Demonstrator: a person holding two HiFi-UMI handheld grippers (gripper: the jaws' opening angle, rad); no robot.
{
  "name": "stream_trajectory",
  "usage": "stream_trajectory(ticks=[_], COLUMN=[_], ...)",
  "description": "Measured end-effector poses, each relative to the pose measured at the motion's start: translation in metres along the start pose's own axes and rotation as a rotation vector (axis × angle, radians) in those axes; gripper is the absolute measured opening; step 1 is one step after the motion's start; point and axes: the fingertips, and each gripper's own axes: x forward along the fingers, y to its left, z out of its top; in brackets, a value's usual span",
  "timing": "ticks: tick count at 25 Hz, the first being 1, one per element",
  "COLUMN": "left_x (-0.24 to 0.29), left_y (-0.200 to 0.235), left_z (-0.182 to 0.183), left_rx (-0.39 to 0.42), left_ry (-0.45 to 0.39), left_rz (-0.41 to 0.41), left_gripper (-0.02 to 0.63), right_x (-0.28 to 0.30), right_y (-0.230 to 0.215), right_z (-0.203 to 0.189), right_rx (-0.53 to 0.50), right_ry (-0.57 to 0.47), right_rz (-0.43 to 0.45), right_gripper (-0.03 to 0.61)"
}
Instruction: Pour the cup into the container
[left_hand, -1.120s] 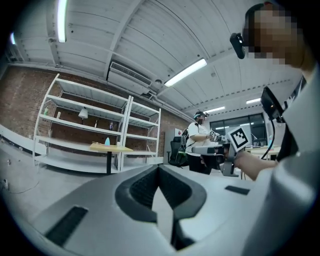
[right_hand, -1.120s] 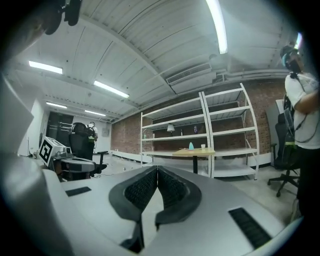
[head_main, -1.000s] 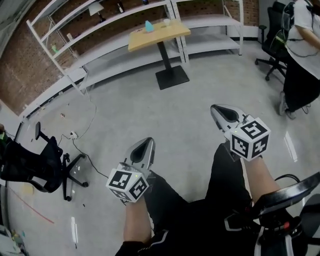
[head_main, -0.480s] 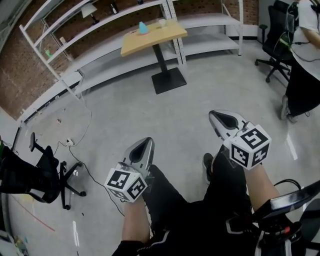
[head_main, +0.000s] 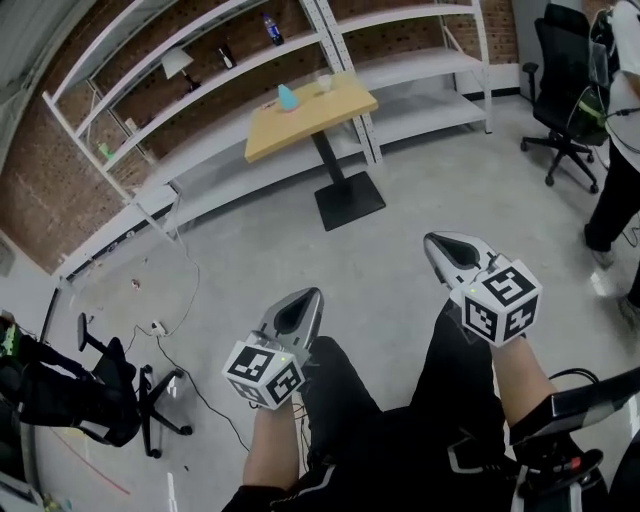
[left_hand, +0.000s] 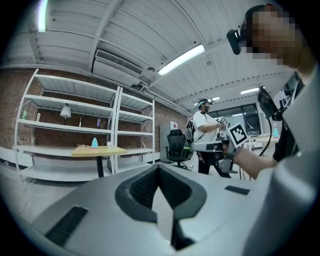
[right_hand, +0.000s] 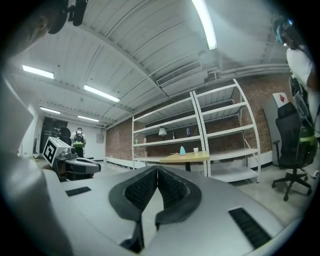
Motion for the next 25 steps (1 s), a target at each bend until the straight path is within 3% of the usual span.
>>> stream_trajectory(ticks=[3,11,25], left_x=[0.021,0.077,0.201], left_y=[0.021,0.117,0.241], left_z=[0.002,-0.016,0.004], left_rx=[0.012,-0.053,-0.056], left_ry=[-0.004,-0.005,-0.051], left_rz=[0.009,0.024,-0.026], left_gripper=[-0.006,-0.006,-0.006], right_x=[0.032,0.137,0.274], right_y=[-0.018,-0.051,-0.117], right_z=[0.006,0.003,0.005], right_rx=[-0.004,-0.021,-0.049], right_ry=[-0.015,0.006,0.040], right_rz=[0.010,0.005,-0.024], right_gripper=[0.002,0.002,0.002])
